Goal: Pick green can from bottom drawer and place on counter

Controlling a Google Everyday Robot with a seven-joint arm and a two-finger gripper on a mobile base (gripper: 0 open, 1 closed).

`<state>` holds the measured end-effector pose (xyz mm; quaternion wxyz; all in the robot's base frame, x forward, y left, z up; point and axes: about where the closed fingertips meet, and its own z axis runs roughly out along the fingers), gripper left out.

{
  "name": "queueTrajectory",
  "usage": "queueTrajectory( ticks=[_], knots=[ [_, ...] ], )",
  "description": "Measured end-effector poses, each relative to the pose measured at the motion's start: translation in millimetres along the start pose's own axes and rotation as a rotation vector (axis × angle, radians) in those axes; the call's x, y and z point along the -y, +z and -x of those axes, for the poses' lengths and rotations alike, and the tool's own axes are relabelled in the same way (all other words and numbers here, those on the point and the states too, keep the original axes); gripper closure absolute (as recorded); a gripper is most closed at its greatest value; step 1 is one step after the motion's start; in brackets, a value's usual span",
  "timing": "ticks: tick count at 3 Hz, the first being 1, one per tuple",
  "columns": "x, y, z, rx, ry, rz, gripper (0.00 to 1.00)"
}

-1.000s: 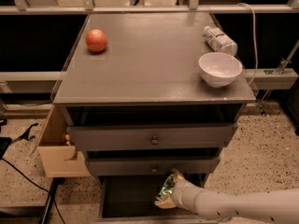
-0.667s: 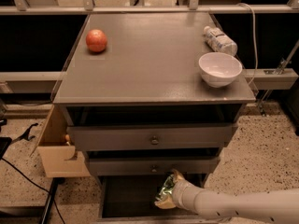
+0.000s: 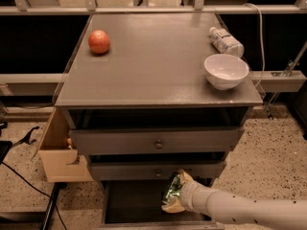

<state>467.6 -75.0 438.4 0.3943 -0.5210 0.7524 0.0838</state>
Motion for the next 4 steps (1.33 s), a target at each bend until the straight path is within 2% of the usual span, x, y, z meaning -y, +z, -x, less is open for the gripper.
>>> queueTrajectory(
  ticks=[2, 3, 4],
  knots=[
    [30, -92, 56, -0.047, -0.144, 0.074, 1.00],
    [11, -95, 49, -0.073, -0.146, 0.151, 1.00],
    [12, -96, 50, -0.068, -0.138, 0.151, 1.00]
  ],
)
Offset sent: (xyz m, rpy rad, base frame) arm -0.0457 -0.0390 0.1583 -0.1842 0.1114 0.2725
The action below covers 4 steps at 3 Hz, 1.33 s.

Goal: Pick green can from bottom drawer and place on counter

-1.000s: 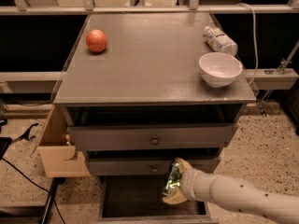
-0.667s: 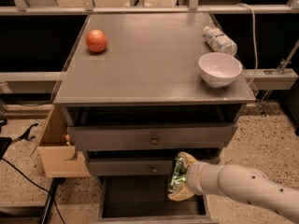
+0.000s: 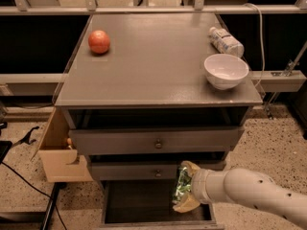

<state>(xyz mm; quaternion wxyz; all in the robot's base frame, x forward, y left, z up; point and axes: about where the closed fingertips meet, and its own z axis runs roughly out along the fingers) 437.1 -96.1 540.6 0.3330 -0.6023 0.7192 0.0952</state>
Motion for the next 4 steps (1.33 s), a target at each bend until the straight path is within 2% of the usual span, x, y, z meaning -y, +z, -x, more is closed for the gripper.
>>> queueTrajectory(
  ticks=[1, 2, 3, 4],
  knots=[
    [7, -7, 3, 0.027, 0.033, 0.001, 1.00],
    [22, -25, 16, 0.093, 0.118, 0.001, 1.00],
    [38, -54, 31, 0.152, 0.203, -0.006, 1.00],
    [53, -89, 54, 0.182, 0.241, -0.019, 1.00]
  ],
)
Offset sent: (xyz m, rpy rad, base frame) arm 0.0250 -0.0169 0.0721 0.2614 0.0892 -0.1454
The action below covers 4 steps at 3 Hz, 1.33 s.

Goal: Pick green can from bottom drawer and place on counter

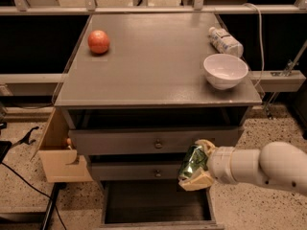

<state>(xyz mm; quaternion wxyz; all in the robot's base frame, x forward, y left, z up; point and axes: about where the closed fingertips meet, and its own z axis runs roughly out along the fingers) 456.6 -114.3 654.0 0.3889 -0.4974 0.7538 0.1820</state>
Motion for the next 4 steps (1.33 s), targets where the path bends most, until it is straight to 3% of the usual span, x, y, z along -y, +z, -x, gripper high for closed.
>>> queueTrajectory(
  ticks=[2, 4],
  knots=[
    [20, -70, 82, 0.029, -0.051, -0.045, 1.00],
    [29, -80, 99, 0.038, -0.029, -0.056, 1.00]
  ],
)
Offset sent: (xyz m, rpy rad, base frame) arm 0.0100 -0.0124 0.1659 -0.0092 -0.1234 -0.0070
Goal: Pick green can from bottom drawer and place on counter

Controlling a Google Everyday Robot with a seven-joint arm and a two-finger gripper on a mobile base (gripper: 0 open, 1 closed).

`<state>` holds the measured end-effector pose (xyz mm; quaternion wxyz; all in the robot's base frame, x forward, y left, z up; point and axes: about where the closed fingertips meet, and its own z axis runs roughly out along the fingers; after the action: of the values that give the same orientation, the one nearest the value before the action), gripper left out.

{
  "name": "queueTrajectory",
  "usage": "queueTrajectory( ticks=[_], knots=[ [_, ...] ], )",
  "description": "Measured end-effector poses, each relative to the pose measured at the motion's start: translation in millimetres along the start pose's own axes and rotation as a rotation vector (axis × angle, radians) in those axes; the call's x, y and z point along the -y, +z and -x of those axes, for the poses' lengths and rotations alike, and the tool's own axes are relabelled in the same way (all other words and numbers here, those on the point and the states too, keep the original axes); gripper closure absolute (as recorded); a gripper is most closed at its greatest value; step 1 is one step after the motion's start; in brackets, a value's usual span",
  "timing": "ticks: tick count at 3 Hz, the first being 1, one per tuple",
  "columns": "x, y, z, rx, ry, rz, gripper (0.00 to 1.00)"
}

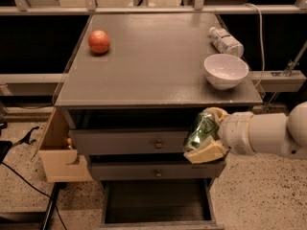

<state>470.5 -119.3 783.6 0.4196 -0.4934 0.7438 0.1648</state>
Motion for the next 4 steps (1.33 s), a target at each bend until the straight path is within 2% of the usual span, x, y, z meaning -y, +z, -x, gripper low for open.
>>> queueTrajectory(
  ticks=[2, 3, 4],
  knots=[
    [29, -26, 56, 0.004, 0.026, -0.011, 1.00],
    [48, -27, 91, 0.024, 0.004, -0.009, 1.00],
    [78, -12, 132, 0.065, -0.035, -0.011, 1.00]
  ],
)
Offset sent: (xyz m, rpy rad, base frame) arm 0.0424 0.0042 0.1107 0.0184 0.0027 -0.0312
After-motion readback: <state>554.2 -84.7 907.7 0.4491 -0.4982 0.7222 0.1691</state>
